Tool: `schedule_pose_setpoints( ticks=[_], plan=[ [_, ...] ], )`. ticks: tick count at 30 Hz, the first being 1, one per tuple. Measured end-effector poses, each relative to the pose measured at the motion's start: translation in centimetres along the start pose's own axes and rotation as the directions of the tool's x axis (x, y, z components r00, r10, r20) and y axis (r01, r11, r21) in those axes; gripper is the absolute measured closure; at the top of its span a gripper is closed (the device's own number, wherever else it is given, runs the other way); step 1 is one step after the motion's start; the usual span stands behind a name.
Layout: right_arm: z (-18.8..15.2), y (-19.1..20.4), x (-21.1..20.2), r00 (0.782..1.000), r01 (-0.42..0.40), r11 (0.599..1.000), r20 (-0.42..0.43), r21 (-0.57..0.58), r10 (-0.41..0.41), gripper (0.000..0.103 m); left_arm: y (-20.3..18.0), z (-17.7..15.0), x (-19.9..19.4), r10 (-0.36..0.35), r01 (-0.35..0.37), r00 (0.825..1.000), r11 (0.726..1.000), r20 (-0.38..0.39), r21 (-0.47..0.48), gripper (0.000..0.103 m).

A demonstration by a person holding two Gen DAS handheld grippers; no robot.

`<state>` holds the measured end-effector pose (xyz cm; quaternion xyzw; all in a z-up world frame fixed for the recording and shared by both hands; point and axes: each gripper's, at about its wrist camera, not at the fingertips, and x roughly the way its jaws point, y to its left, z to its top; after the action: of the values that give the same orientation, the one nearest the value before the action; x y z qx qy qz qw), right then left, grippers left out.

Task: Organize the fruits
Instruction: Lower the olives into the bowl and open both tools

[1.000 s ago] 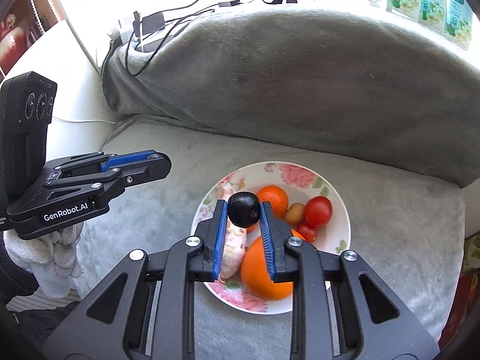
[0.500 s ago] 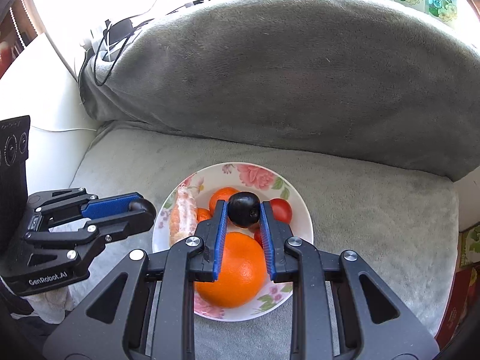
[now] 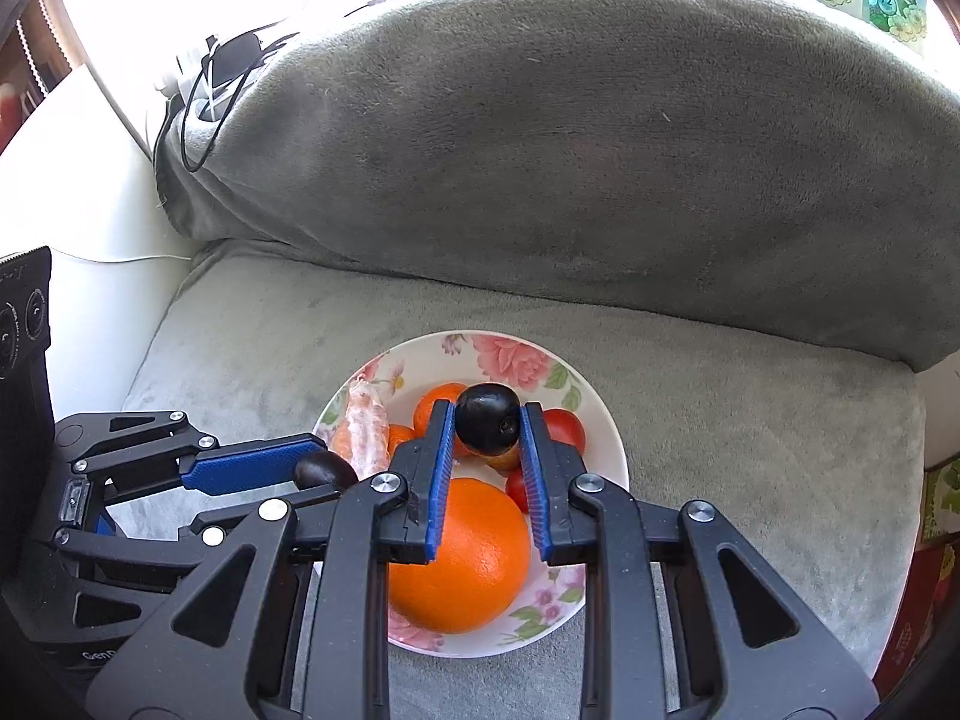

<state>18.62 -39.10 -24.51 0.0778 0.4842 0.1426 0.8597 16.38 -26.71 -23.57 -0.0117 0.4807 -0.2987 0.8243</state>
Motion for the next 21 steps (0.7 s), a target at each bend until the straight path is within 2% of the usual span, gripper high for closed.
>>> schedule_pose_setpoints(
  ticks=[21],
  plan=[
    [0.06,-0.30,-0.25,1.000,-0.002,1.000,0.000,0.017,0.002,0.080,-0.81,-0.16,0.24,-0.003,0.003,1.000,1.000,-0.004,0.014,0.081]
  ],
)
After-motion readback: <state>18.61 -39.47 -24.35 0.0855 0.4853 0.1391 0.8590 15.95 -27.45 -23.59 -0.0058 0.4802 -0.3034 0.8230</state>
